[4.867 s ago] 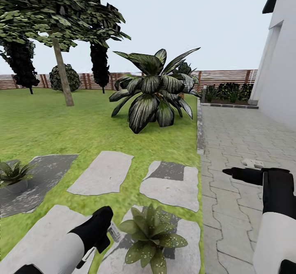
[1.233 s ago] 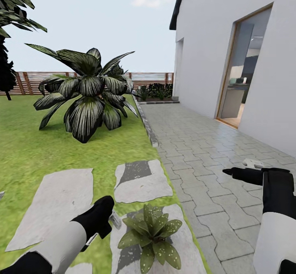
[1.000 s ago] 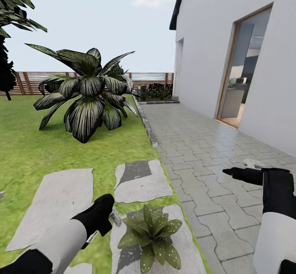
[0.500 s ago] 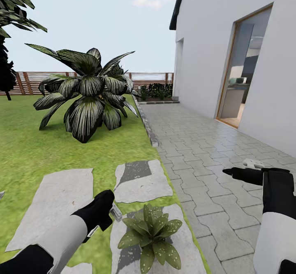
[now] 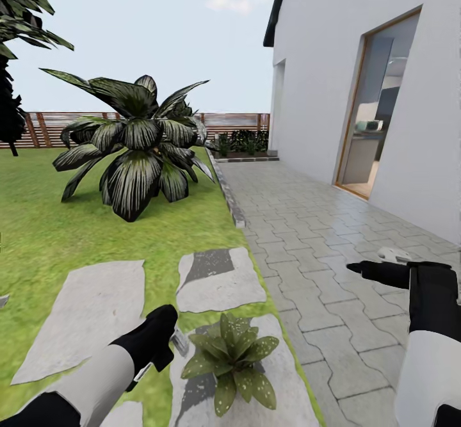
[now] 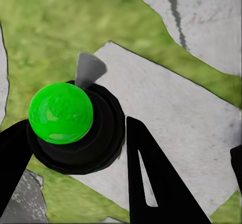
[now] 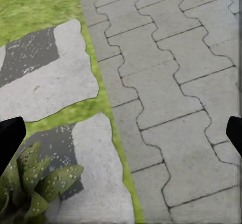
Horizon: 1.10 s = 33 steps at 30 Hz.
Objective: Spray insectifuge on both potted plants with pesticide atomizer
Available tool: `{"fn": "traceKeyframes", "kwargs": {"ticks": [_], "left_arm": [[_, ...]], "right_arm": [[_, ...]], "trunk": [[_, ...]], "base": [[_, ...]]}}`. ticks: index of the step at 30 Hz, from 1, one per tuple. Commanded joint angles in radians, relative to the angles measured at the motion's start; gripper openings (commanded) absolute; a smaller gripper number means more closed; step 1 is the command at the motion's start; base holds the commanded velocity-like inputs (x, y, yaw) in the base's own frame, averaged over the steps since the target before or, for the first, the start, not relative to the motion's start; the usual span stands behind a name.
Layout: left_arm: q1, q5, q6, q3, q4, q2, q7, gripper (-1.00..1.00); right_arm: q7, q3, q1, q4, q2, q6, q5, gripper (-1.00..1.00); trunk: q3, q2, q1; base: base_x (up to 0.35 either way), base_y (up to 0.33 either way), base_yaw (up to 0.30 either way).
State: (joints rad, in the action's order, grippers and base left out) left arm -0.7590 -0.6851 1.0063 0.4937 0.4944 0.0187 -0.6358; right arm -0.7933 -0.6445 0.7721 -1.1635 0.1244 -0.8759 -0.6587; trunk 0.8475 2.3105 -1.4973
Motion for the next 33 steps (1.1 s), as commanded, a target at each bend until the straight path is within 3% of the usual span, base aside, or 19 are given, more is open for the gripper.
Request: {"fn": "traceKeyframes", "kwargs": {"ticks": [1,7,15,20,22,23,24,25,27,29,33], "left_arm": [[-0.001,-0.011,0.001,0.003,0.001,0.000,-0.011,-1.00],[0.000,-0.011,0.001,-0.007,0.001,-0.002,-0.012,-1.00],[-0.001,-0.010,0.001,-0.013,0.001,-0.003,-0.013,-1.00],[-0.001,-0.010,0.001,-0.063,0.001,-0.004,-0.011,-1.00],[0.000,-0.010,0.001,-0.093,0.001,-0.026,-0.012,-1.00],[0.001,-0.010,-0.002,-0.167,0.002,-0.039,-0.012,-1.00],[0.003,-0.010,-0.002,-0.201,0.002,-0.040,-0.012,-1.00],[0.027,-0.010,-0.009,-0.296,0.005,-0.047,-0.011,-1.00],[0.042,-0.009,-0.042,-0.353,0.020,-0.073,-0.010,-1.00],[0.060,-0.009,-0.106,-0.458,0.048,-0.093,-0.011,-1.00],[0.082,-0.010,-0.242,-0.603,0.118,-0.098,-0.013,-1.00]], "right_arm": [[-0.010,-0.001,0.001,-0.001,0.000,-0.002,-0.010,1.00],[-0.009,-0.001,0.001,0.000,0.000,-0.002,-0.010,1.00],[-0.009,-0.001,0.001,0.000,0.000,-0.002,-0.010,1.00],[-0.009,-0.001,0.001,0.000,-0.001,-0.002,-0.010,1.00],[-0.009,-0.001,0.001,-0.001,-0.001,-0.002,-0.010,1.00],[-0.009,-0.001,0.001,-0.001,-0.002,-0.002,-0.010,1.00],[-0.009,-0.001,0.001,-0.001,-0.002,-0.002,-0.010,1.00],[-0.009,-0.001,0.001,-0.001,-0.002,-0.002,-0.010,1.00],[-0.009,-0.001,0.001,0.000,-0.002,-0.002,-0.010,1.00],[-0.009,-0.001,0.001,0.002,-0.002,-0.002,-0.010,1.00],[-0.009,-0.001,0.001,0.002,-0.002,-0.002,-0.010,1.00]], "trunk": [[0.001,0.001,0.001],[0.001,0.001,0.001],[0.001,0.001,0.001],[0.001,0.001,0.001],[0.001,0.001,0.001],[0.001,0.001,0.001],[0.001,0.001,0.001],[0.001,0.001,0.001],[0.001,0.001,0.001],[0.001,0.001,0.001],[0.001,0.001,0.001]], "base": [[-0.327,-0.030,0.000],[-0.339,0.000,0.000],[-0.273,0.213,0.000],[-0.222,0.261,0.000],[-0.208,0.267,0.000],[-0.207,0.267,0.000],[-0.207,0.268,0.000],[-0.207,0.268,0.000],[-0.208,0.267,0.000],[-0.212,0.267,0.000],[-0.205,0.262,0.000]]}}
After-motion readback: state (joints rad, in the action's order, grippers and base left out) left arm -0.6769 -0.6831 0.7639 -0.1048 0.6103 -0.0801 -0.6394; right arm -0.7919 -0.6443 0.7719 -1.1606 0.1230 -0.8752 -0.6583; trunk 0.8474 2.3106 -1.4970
